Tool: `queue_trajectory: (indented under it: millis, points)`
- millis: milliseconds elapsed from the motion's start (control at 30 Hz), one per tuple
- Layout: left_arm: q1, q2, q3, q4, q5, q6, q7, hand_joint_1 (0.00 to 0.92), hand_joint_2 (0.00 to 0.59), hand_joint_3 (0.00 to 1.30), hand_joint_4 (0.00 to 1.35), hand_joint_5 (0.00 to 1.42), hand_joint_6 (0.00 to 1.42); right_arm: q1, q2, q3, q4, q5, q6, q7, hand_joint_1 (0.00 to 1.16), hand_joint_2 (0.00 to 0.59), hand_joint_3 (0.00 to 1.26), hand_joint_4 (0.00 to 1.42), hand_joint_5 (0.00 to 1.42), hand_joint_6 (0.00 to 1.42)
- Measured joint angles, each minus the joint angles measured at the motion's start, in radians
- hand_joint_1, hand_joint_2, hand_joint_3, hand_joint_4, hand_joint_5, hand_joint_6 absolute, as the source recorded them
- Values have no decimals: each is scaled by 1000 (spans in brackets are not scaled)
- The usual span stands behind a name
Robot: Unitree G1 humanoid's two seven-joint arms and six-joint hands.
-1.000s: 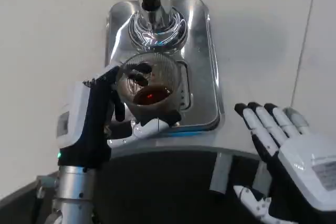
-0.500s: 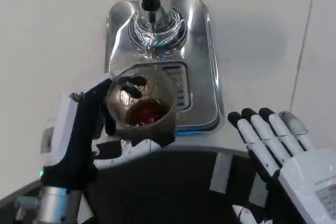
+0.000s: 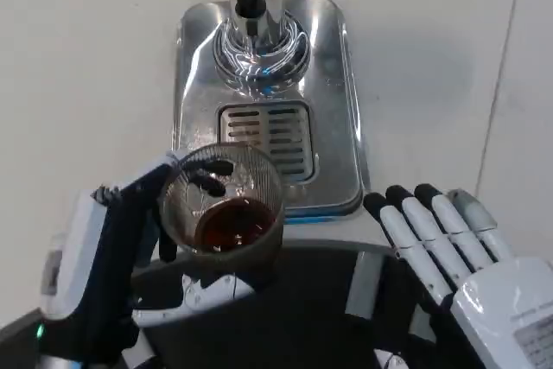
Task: Grasp the cup under the faucet to collect the drink, then remove the cup.
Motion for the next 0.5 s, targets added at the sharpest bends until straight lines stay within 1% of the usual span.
queue_trajectory:
  millis: [133,300,400,433,500]
  points:
    - [37,0,11,-19,0,-12,-16,820,0,1087,1190,1255,1424,24,3,5,0,-2,-5,-13,272,547,0,0,0,0]
    - [54,0,18,-42,0,-24,-31,821,0,1087,1193,1256,1424,37,3,12,-4,-3,-11,-14,278,547,0,0,0,0]
    - [63,0,19,-58,1,-38,-36,823,0,1092,1193,1256,1424,48,2,3,-30,4,-17,-14,282,551,0,0,0,0]
    - [64,0,20,-62,1,-44,-38,824,0,1093,1193,1256,1424,51,2,1,-35,5,-20,-14,305,556,0,0,0,0]
    - [67,0,20,-67,1,-60,-44,824,0,1094,1193,1256,1424,66,3,0,-55,4,-22,-13,314,557,0,0,0,0]
